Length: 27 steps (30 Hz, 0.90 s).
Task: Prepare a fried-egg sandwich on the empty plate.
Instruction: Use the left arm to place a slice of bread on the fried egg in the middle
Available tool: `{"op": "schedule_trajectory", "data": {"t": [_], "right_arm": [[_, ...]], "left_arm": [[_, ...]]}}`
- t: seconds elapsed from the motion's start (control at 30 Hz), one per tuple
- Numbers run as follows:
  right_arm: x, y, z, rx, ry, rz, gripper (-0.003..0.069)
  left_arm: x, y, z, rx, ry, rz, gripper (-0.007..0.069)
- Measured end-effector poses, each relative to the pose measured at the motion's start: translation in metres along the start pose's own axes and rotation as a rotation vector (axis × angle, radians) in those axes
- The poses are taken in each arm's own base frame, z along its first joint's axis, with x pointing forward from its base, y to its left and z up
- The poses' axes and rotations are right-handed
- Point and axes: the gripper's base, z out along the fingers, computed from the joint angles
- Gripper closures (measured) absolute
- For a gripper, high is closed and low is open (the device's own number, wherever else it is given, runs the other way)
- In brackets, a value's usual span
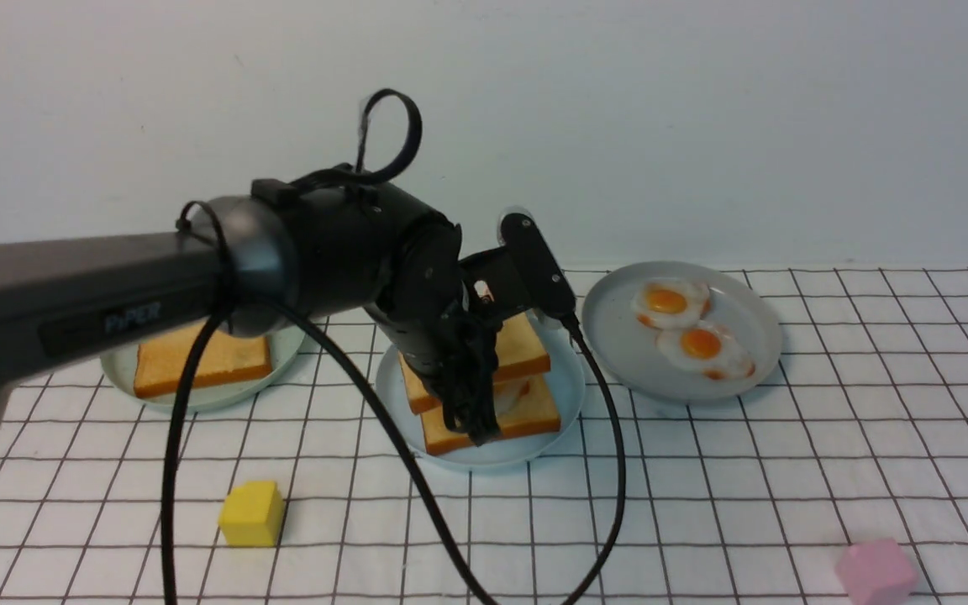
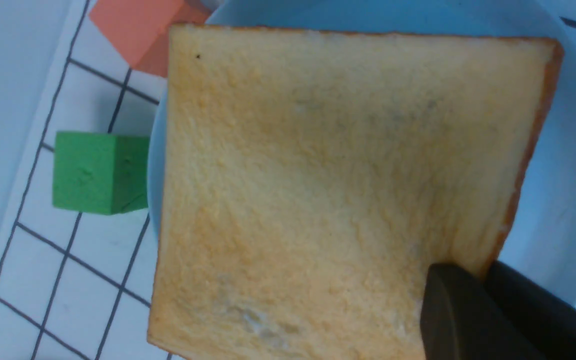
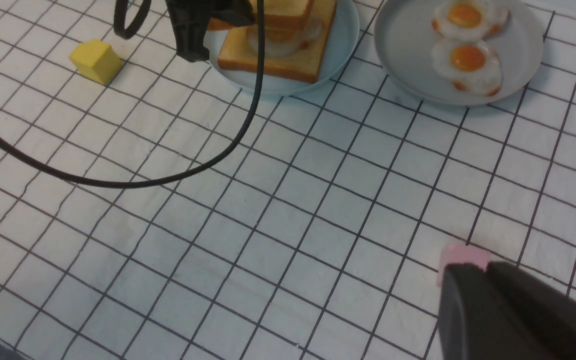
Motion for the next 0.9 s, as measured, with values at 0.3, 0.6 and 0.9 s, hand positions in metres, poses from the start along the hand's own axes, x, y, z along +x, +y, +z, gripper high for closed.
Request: {"op": "schedule_trajectory", "data": {"t": [0.3,0.6,0.9], "right_arm": [[0.0,0.0,0.0,0.002,0.004,0.017,0.0578],[0.0,0.0,0.0,0.002,0.004,0.025,0.0573],[0.0,0.0,0.0,0.002,0.004,0.026,0.056]], "left_arm": [[0.0,-0.004,0.004,0.028,-0.002,-0.021,0.0611],[0.004,-0.01,0.024,0.06,0.022,-0.037,0.0578],[0.004,-0.01,0.024,0.06,0.02,-0.038,0.0309]]}}
